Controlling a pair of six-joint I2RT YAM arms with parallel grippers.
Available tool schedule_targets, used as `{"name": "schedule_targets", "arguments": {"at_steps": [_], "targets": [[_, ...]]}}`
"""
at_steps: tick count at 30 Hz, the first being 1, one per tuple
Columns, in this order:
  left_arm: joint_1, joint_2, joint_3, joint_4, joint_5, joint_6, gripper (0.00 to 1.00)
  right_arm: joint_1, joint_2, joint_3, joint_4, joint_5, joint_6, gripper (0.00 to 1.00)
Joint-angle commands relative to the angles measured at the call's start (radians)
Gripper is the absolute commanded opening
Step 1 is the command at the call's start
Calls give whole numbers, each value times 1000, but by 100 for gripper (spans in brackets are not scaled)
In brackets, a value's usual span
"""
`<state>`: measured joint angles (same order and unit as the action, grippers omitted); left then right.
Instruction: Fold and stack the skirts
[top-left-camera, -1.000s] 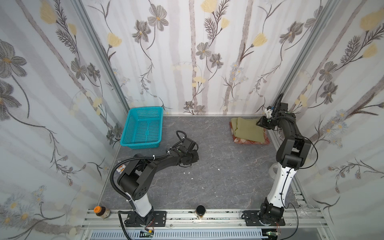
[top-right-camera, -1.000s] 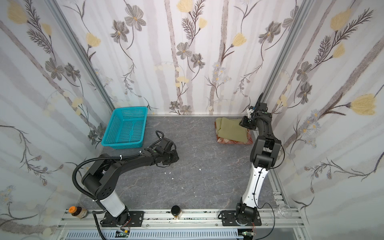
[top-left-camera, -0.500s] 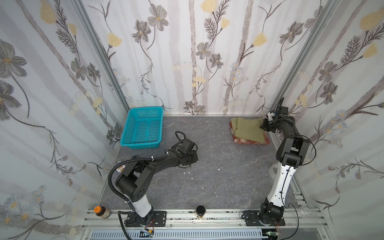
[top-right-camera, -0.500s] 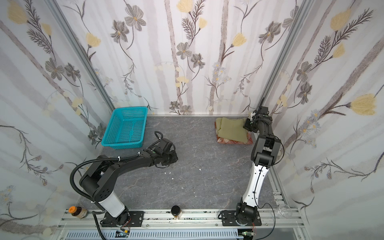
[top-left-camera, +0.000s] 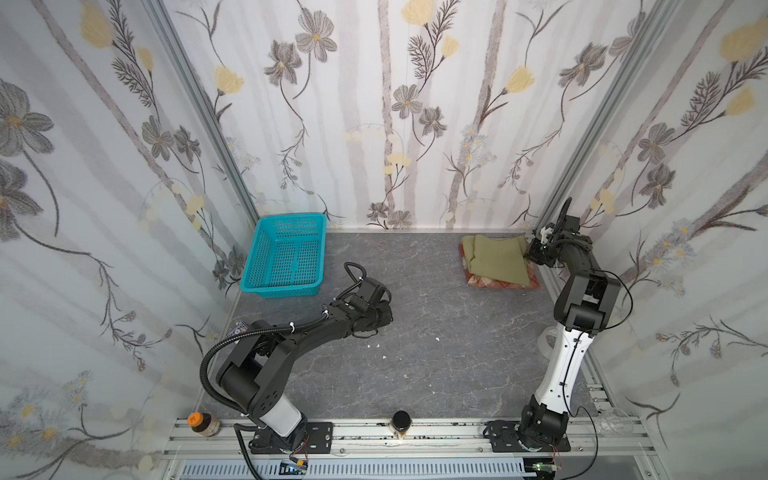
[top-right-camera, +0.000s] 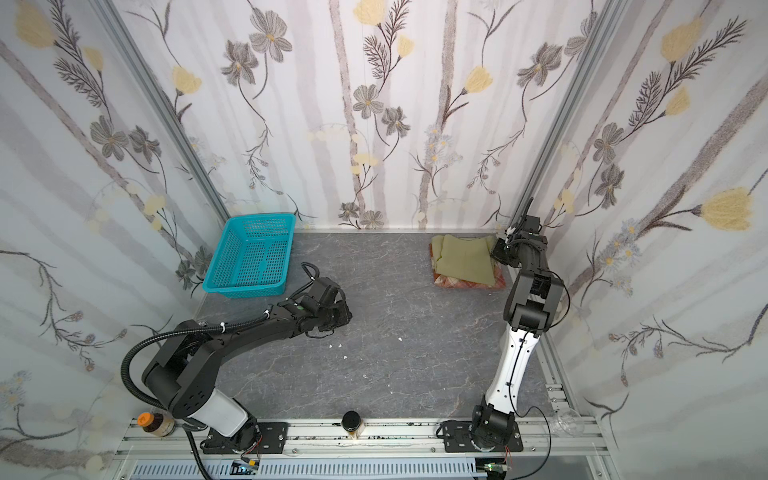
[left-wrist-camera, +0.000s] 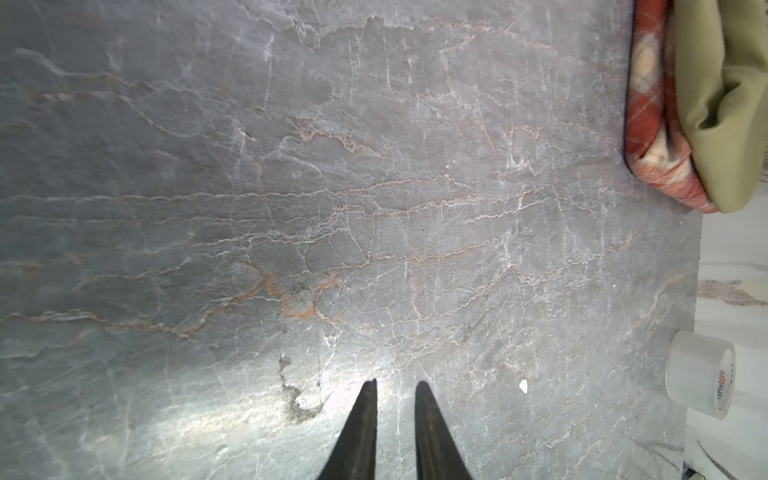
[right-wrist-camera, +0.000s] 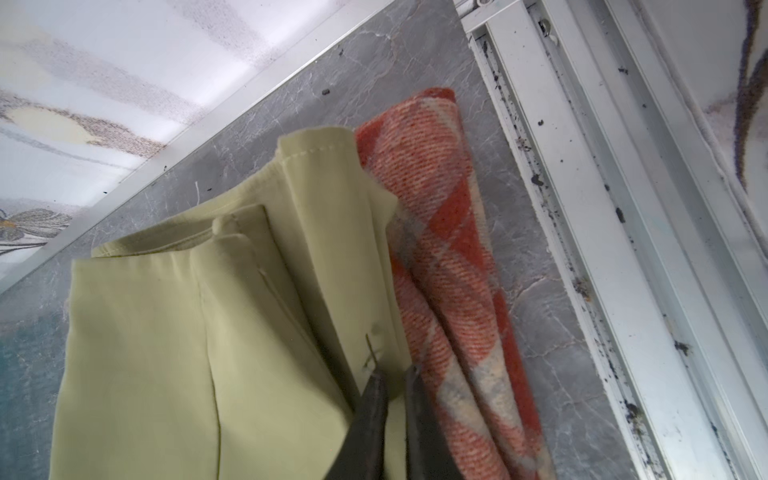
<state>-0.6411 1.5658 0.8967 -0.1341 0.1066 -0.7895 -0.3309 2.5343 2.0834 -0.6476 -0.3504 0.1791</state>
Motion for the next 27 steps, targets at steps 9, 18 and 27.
{"name": "schedule_targets", "arguments": {"at_steps": [9, 18, 27], "targets": [[110, -275, -27, 1, -193, 116, 53, 49, -432, -363, 207, 15, 30, 11], [326, -359, 8, 2, -321, 279, 100, 141, -880, -847, 442, -44, 27, 100], [504, -349, -69, 132, -427, 416, 100, 250, -1169, -1255, 692, 179, 44, 100]]}}
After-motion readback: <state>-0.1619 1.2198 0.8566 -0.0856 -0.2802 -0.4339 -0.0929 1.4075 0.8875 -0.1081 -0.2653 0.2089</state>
